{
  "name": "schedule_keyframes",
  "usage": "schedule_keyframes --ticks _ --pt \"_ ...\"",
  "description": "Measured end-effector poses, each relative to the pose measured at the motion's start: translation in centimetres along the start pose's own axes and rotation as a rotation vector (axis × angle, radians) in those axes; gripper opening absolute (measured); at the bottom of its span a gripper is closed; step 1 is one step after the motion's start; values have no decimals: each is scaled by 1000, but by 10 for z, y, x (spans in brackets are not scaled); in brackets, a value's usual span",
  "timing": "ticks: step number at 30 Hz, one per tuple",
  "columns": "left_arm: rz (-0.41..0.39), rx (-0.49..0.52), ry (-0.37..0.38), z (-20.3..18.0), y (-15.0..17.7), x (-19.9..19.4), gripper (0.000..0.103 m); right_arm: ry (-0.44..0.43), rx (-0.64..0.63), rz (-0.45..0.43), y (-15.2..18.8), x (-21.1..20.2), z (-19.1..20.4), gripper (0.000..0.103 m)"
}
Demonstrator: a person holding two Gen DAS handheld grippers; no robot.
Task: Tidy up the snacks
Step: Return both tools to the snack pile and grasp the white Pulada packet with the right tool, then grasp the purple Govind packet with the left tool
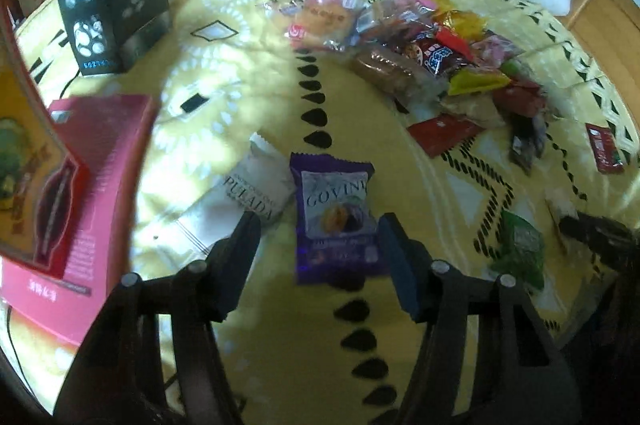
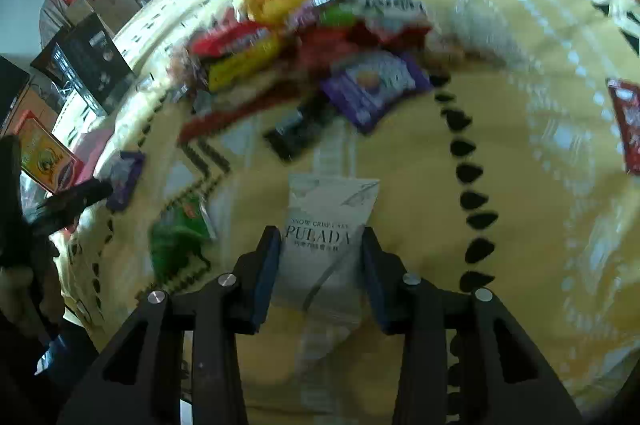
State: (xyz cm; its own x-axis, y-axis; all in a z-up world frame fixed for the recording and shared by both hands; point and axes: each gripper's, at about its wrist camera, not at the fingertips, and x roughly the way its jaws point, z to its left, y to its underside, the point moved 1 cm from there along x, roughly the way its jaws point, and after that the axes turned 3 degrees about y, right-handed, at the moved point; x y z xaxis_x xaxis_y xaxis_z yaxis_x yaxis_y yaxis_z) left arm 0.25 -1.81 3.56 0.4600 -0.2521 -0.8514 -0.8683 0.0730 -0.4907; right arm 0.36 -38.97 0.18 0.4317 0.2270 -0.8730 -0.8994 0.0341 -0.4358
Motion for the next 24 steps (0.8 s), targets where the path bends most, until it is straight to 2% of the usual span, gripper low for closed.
schedule_keyframes --ticks 4,12,13,14,16,20,24 --pt "-11 18 -14 -8 -4 6 69 -8 -9 1 4 3 -2 48" --pt "-45 135 -88 -17 -4 18 68 5 -42 3 7 10 6 48" --pt "-43 151 -104 -18 -3 19 55 9 -51 3 7 10 7 48" --pt "-40 163 -122 -18 -2 19 49 13 -61 1 8 9 7 48" --pt "-27 153 -90 -15 0 16 36 11 -56 -8 9 8 5 46" --pt "-18 136 -36 -13 5 9 36 -22 -18 -18 10 7 -1 46" --pt "-40 113 -17 -9 7 14 50 -49 4 -23 11 7 -7 46"
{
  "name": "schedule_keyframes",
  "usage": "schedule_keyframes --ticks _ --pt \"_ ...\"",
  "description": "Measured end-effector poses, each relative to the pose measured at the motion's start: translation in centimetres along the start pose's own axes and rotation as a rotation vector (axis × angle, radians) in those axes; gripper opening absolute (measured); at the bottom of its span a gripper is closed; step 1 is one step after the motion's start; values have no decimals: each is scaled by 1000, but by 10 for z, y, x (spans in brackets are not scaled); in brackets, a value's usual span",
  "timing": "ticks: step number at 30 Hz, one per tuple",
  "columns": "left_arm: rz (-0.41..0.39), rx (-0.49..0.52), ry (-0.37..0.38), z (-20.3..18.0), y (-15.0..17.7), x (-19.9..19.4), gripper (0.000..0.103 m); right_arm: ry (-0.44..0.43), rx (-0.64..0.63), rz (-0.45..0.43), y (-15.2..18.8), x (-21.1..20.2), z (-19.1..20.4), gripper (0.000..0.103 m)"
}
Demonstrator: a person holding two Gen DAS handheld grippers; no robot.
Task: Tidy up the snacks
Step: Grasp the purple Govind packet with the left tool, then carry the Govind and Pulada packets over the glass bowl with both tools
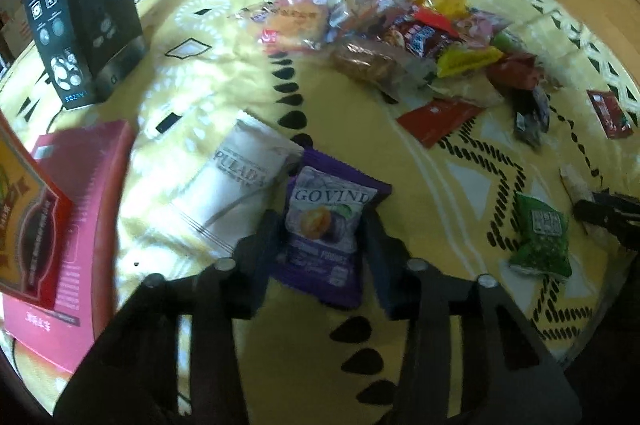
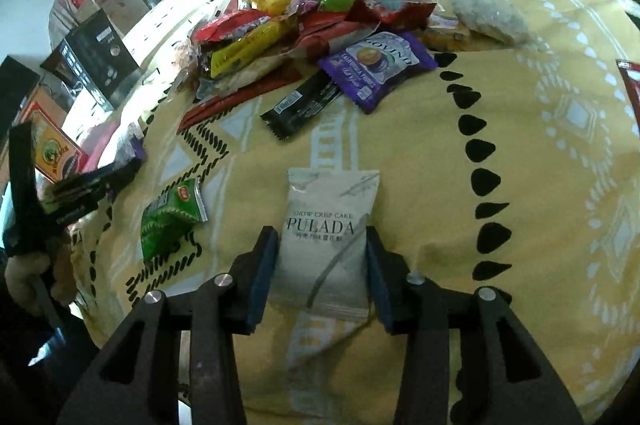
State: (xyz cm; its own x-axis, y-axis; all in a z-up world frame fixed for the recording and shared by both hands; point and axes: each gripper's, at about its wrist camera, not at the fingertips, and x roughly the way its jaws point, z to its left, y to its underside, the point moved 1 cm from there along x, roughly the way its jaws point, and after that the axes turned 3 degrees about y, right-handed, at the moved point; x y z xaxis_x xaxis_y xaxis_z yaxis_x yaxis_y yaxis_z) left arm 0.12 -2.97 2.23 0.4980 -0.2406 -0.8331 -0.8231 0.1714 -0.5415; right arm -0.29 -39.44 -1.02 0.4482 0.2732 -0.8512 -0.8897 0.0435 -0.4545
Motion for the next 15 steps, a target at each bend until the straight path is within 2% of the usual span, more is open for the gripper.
schedule_keyframes --ticks 6,8,9,15 --pt "5 33 -40 -9 2 6 49 3 0 -4 2 0 0 46" --pt "16 22 -33 -9 1 3 39 14 -6 -8 2 0 2 46" --pt "17 18 -32 -9 0 1 37 18 -7 -10 2 0 2 45" --pt "-35 -18 -46 -6 -5 -35 35 20 12 -55 1 -14 3 43"
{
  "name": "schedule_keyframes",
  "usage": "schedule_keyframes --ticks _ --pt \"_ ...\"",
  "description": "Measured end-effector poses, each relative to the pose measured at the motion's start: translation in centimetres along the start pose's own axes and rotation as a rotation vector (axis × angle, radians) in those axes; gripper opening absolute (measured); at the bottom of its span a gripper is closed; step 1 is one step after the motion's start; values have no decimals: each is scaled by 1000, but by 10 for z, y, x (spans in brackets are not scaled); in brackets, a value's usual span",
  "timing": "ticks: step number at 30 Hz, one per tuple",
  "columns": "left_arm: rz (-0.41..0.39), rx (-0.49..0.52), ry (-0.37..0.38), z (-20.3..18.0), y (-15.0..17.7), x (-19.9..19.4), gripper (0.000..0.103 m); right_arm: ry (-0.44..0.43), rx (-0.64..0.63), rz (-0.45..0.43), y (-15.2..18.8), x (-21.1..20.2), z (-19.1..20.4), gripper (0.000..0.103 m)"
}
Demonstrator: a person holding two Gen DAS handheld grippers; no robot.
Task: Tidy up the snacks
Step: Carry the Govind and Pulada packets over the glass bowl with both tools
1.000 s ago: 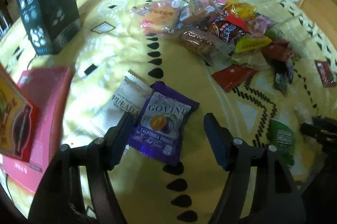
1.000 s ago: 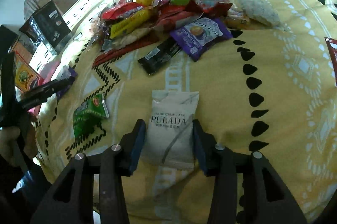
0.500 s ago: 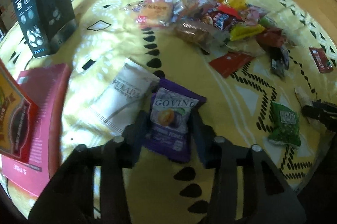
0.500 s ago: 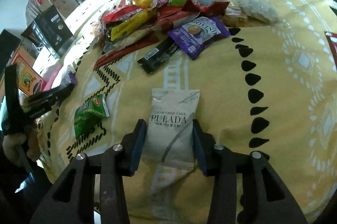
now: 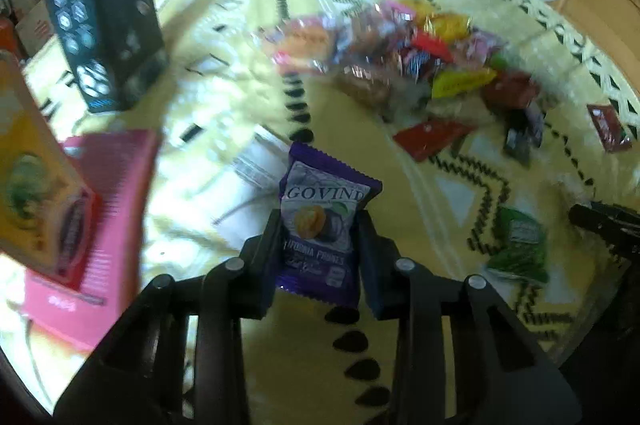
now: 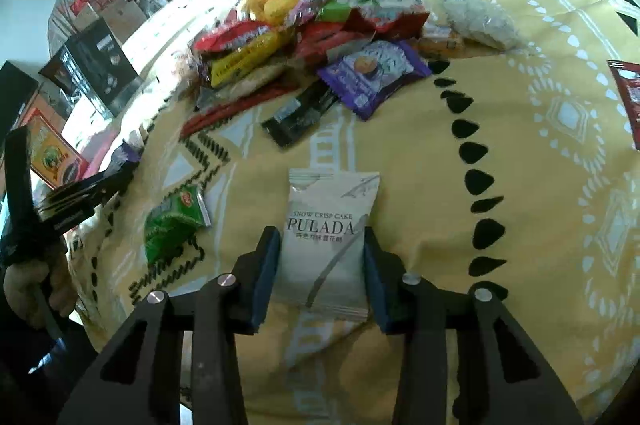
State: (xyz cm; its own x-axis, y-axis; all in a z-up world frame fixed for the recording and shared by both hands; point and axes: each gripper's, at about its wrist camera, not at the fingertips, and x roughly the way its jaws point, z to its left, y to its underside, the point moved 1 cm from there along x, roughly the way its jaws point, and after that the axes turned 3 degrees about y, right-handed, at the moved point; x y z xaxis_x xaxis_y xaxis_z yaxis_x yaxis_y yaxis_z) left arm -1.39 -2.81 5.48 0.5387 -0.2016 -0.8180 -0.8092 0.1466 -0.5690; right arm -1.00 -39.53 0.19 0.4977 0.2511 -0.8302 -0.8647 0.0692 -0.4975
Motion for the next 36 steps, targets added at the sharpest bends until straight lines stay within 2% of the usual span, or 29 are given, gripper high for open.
schedule_keyframes --ticks 5,10,18,27,36 --pt "-77 24 -26 -3 -12 -43 35 -5 -9 -46 -8 -21 8 43" --pt "-199 28 -51 3 -29 -102 35 -27 -44 -106 -23 -49 31 43" --pt "-350 -57 -149 51 -49 -183 35 -115 -131 -212 -63 -90 92 43" --pt "-418 -251 -284 140 -43 -233 35 -271 -278 -307 -115 -126 205 43" --pt "-474 -383 -417 210 -21 -272 35 -463 -480 -324 -135 -140 362 43"
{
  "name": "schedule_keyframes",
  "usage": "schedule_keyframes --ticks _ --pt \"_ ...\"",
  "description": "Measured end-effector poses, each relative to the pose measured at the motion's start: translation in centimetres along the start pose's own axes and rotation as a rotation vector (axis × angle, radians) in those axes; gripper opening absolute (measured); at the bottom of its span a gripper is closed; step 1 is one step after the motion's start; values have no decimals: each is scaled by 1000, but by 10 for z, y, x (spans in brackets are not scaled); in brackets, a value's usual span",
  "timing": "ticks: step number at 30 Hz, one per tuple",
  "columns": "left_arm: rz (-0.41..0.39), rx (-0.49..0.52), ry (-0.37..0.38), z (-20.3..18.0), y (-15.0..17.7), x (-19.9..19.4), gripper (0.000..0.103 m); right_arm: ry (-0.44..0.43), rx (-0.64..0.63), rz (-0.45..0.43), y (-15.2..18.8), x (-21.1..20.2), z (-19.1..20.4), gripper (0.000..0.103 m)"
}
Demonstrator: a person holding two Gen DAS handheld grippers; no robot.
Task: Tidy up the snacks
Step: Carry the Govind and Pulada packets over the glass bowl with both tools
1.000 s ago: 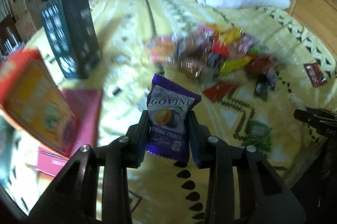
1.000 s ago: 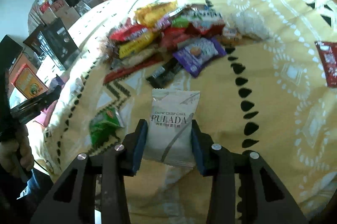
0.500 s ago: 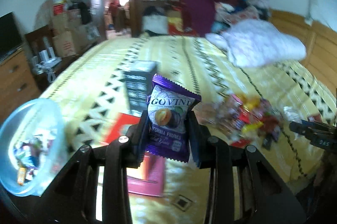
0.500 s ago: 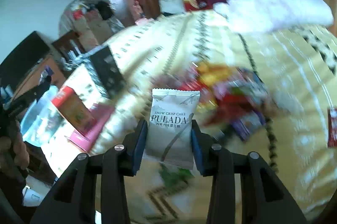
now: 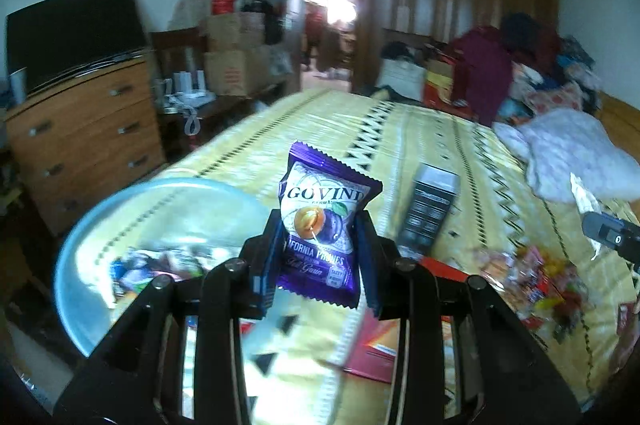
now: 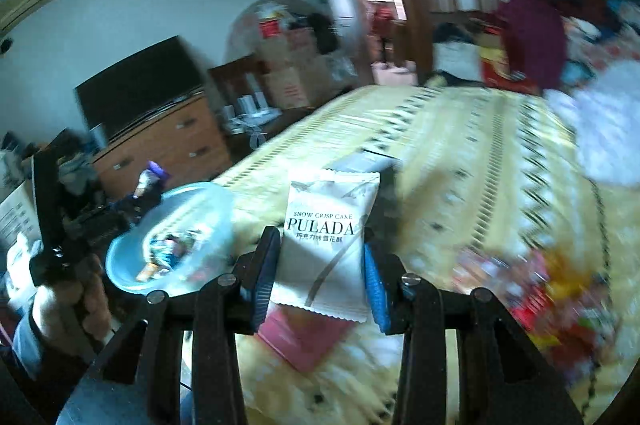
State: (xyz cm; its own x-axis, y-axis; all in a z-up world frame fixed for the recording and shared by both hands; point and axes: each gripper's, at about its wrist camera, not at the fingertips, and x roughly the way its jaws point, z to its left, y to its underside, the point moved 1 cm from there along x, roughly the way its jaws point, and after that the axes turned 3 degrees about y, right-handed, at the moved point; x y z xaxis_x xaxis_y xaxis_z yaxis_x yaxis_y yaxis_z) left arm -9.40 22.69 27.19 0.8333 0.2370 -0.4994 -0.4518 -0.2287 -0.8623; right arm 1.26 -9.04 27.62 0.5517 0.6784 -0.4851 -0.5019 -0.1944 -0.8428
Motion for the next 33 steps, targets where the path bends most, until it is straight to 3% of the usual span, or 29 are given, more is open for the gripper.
schedule_keyframes --ticks 10,18,25,33 --pt "16 -108 -169 97 -10 16 35 -215 -153 45 -50 92 140 43" --pt "68 -193 -256 158 -3 31 35 -329 -189 110 -66 159 209 43" --pt "89 -199 -260 172 1 33 35 -382 -179 186 -57 206 234 43" --pt "103 -197 -244 175 4 37 35 -381 -161 221 -49 225 231 44"
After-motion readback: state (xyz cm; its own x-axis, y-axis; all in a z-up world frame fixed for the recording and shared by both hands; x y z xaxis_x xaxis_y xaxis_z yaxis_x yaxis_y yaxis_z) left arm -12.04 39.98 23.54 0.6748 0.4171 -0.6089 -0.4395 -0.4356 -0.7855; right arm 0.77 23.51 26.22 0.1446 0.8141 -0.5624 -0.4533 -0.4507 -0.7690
